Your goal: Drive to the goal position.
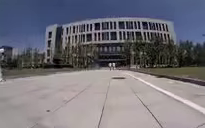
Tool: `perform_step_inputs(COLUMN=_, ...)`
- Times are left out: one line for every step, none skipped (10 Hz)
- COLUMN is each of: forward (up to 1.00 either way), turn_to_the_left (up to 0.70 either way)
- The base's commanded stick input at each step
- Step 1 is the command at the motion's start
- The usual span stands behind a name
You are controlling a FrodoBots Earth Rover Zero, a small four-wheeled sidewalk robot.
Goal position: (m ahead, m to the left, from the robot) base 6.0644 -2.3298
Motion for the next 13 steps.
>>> perform_step_inputs(forward=0.70, turn_to_the_left=-0.20)
perform_step_inputs(forward=0.70, turn_to_the_left=-0.29)
perform_step_inputs(forward=0.70, turn_to_the_left=-0.30)
perform_step_inputs(forward=0.70, turn_to_the_left=-0.31)
perform_step_inputs(forward=0.70, turn_to_the_left=-0.32)
perform_step_inputs(forward=0.70, turn_to_the_left=-0.06)
perform_step_inputs(forward=0.70, turn_to_the_left=0.00)
perform_step_inputs(forward=0.70, turn_to_the_left=0.00)
perform_step_inputs(forward=0.70, turn_to_the_left=0.00)
perform_step_inputs(forward=0.70, turn_to_the_left=0.00)
perform_step_inputs(forward=0.70, turn_to_the_left=0.00)
perform_step_inputs(forward=0.70, turn_to_the_left=0.00)
perform_step_inputs(forward=0.70, turn_to_the_left=0.00)
